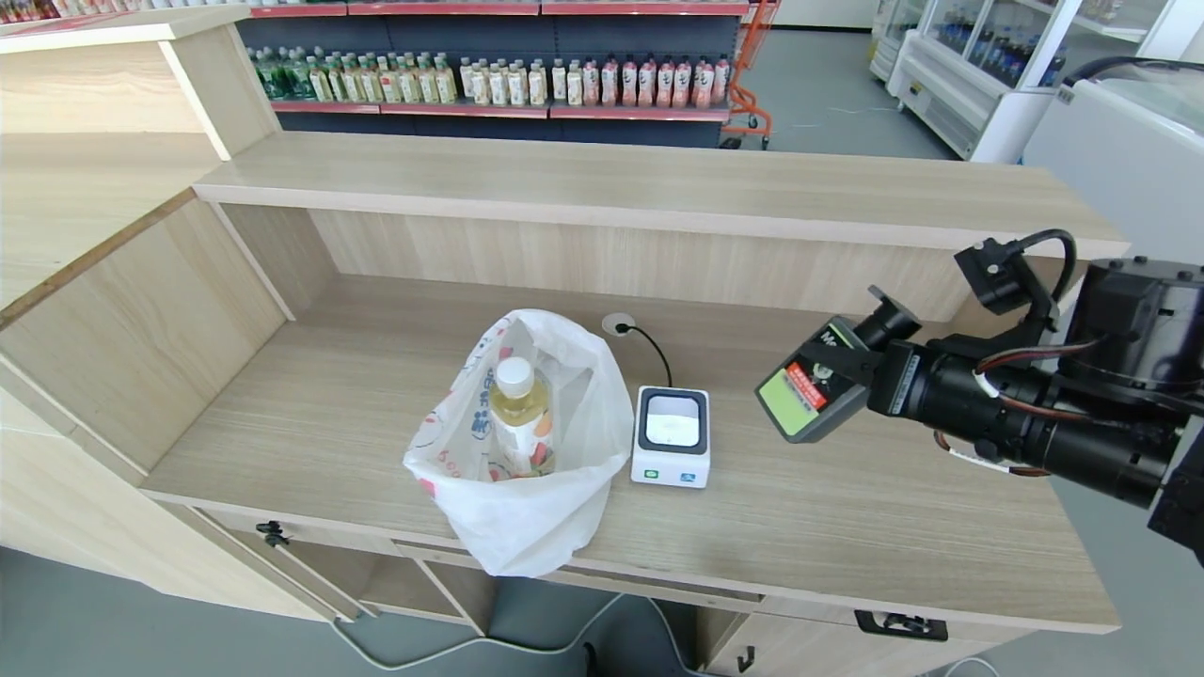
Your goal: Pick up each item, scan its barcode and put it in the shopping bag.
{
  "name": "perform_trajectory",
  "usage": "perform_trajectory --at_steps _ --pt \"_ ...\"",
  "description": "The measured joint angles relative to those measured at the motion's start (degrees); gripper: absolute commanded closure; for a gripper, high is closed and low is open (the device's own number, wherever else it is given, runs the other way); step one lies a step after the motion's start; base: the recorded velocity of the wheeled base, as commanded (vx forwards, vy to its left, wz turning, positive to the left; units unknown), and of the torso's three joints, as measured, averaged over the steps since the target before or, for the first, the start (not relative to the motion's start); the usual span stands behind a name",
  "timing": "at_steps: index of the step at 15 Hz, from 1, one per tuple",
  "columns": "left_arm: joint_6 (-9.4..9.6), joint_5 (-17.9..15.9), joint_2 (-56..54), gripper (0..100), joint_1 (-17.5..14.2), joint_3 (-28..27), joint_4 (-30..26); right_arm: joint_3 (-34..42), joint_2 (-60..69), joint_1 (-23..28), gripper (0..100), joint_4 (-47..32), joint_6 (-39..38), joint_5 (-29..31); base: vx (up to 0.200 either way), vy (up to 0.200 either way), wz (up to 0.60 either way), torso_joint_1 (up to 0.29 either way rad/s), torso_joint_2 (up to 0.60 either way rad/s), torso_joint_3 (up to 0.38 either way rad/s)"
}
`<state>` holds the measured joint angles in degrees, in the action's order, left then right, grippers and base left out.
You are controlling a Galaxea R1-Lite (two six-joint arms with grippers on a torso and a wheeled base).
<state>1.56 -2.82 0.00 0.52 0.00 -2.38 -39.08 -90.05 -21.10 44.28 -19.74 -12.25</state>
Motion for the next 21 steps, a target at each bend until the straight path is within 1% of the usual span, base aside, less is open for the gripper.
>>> perform_trajectory --at_steps 1,2,5,7,9,13,21 --pt "0.02 0.00 0.00 0 0.00 0.00 0.00 -0.35 -0.90 -0.06 100 0.22 0.00 0.57 0.000 0.200 0.00 0.007 0.00 0.002" --pt "0.00 0.00 0.00 0 0.00 0.00 0.00 -0.72 -1.90 -0.06 100 0.63 0.01 2.05 0.000 0.000 0.00 0.000 0.00 0.000" --pt "0.00 0.00 0.00 0 0.02 0.00 0.00 -3.69 -6.89 0.05 100 1.87 0.01 10.89 0.000 0.000 0.00 0.000 0.00 0.000" --pt "0.02 0.00 0.00 0 -0.04 0.00 0.02 -6.61 -10.75 0.40 100 2.04 -0.98 14.24 0.000 0.000 0.00 0.000 0.00 0.000" --pt "0.10 0.00 0.00 0 -0.01 0.00 0.00 -8.35 -13.67 0.02 100 2.19 -2.43 14.46 0.000 0.000 0.00 0.000 0.00 0.000" --pt "0.10 0.02 0.00 0 0.02 0.00 0.00 -9.36 -17.25 -1.05 100 2.61 -4.80 14.49 0.000 0.000 0.00 0.000 0.00 0.000" --pt "0.11 0.02 0.00 0 -0.04 0.00 0.02 -11.85 -21.52 -3.60 100 3.01 -5.58 14.46 0.000 0.000 0.00 0.000 0.00 0.000"
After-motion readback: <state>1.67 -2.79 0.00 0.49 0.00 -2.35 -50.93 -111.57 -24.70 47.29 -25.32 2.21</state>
